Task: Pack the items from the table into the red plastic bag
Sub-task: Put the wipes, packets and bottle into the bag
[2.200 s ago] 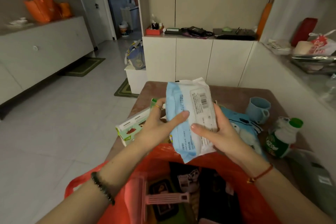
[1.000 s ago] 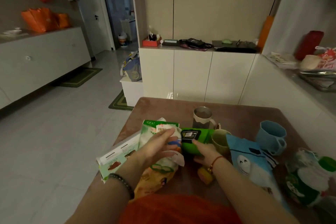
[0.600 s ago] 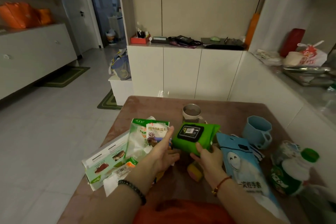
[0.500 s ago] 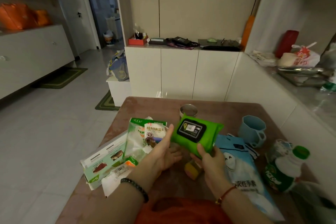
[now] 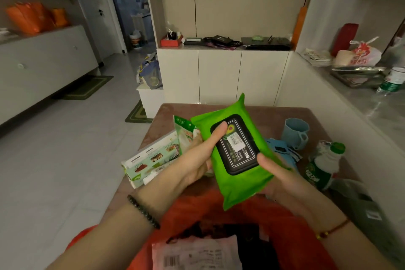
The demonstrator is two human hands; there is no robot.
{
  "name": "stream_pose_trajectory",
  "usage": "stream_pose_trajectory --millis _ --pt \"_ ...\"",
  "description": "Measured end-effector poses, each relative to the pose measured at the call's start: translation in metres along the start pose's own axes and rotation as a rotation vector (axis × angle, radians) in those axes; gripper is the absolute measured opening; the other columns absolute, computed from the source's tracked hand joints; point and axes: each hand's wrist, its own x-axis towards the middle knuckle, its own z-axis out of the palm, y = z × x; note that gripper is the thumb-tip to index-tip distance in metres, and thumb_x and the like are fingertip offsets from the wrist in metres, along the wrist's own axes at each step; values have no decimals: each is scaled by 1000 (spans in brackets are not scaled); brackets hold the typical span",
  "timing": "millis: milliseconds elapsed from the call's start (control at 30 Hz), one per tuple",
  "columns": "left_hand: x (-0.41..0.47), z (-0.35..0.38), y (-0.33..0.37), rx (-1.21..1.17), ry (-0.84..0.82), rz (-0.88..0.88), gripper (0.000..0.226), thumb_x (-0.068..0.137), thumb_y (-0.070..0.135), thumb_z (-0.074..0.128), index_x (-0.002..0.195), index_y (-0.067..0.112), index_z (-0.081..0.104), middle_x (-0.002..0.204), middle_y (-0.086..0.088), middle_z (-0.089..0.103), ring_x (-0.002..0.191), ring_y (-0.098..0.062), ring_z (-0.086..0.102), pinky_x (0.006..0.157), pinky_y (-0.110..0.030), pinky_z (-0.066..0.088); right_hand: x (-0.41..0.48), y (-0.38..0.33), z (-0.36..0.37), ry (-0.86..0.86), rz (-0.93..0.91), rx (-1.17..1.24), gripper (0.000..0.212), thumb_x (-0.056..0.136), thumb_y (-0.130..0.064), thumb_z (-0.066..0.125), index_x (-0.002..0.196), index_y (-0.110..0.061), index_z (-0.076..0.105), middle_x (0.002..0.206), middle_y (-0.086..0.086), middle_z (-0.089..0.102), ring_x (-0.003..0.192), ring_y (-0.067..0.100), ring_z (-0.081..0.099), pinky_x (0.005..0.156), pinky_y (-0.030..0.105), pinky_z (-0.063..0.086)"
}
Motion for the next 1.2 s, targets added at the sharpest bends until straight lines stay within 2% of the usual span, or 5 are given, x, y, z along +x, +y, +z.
stream_pose_trajectory --millis 167,300,467,967,1200 --pt "-57 -34 -6 892 -263 84 98 60 72 64 139 24 31 130 17 46 117 0 46 99 -11 41 -34 3 3 142 -96 -96 91 22 -43 92 108 -28 67 107 3 72 94 22 70 64 33 58" --pt "-70 -70 -19 1597 -201 140 44 81 33 68 118 10 61 121 -8 64 114 -23 58 97 -30 43 -59 11 2 11 130 5 73 5 -33 93 75 -18 79 83 8 76 73 22 73 52 27 57" --pt "-62 -75 3 932 138 168 12 84 12 64 77 2 67 56 6 66 50 -1 58 61 -30 51 -52 55 18 -161 545 -228 67 44 -27 88 105 -8 68 103 13 73 95 27 69 87 38 52" --pt "-82 -62 -16 1106 -431 -191 20 88 32 60 100 16 62 87 5 61 80 -7 58 71 -14 47 -42 28 7 -33 -84 -1458 29 86 -42 57 114 -34 53 97 -28 52 96 -8 53 83 6 41" --pt "-50 -27 35 1301 -628 -359 44 89 45 52 127 25 52 105 3 65 95 -16 63 91 -33 50 -97 -5 -31 -407 482 -1229 30 87 -36 57 116 -31 60 125 -2 62 116 14 57 102 27 43"
